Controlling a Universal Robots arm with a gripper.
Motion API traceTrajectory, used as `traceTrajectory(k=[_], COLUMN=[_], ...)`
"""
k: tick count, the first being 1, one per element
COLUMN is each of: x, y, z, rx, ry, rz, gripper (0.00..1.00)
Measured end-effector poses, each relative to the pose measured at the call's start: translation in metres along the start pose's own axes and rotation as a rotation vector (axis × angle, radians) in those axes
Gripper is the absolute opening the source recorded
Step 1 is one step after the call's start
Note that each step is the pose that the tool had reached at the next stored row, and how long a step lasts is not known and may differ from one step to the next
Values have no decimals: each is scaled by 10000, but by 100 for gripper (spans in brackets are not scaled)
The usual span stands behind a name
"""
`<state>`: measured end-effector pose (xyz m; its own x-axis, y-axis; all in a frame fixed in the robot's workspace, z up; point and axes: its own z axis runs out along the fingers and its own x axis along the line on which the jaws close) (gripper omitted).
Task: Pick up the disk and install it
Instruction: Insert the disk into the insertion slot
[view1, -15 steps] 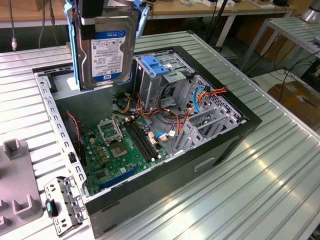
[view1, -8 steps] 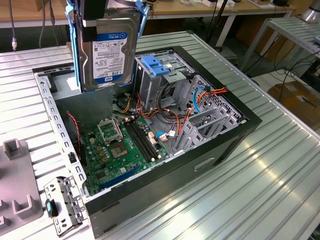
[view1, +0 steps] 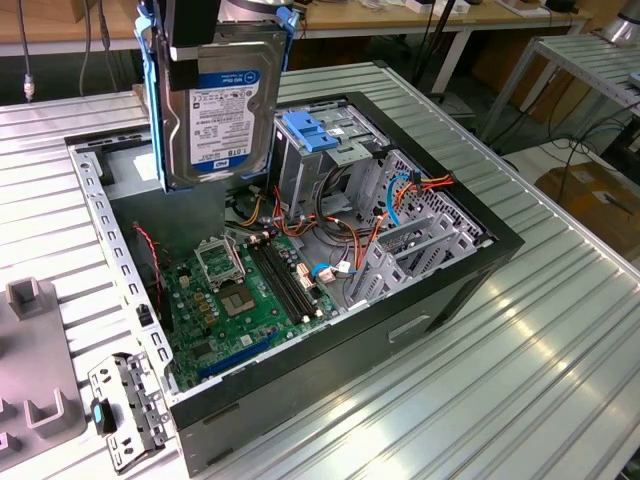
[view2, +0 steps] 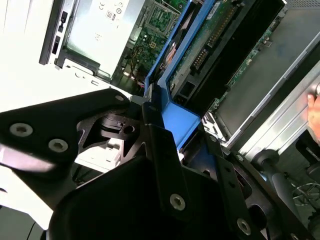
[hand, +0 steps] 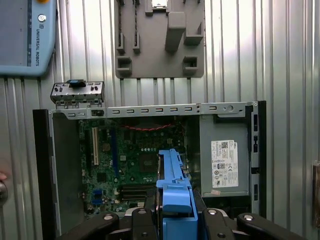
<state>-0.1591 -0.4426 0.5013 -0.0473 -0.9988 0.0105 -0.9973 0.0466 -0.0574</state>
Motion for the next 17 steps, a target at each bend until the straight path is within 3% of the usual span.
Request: traceTrajectory(k=[17], x=[34], y=[-3], z=[0], rx=[0], ry=[1], rz=[-1], gripper=[37])
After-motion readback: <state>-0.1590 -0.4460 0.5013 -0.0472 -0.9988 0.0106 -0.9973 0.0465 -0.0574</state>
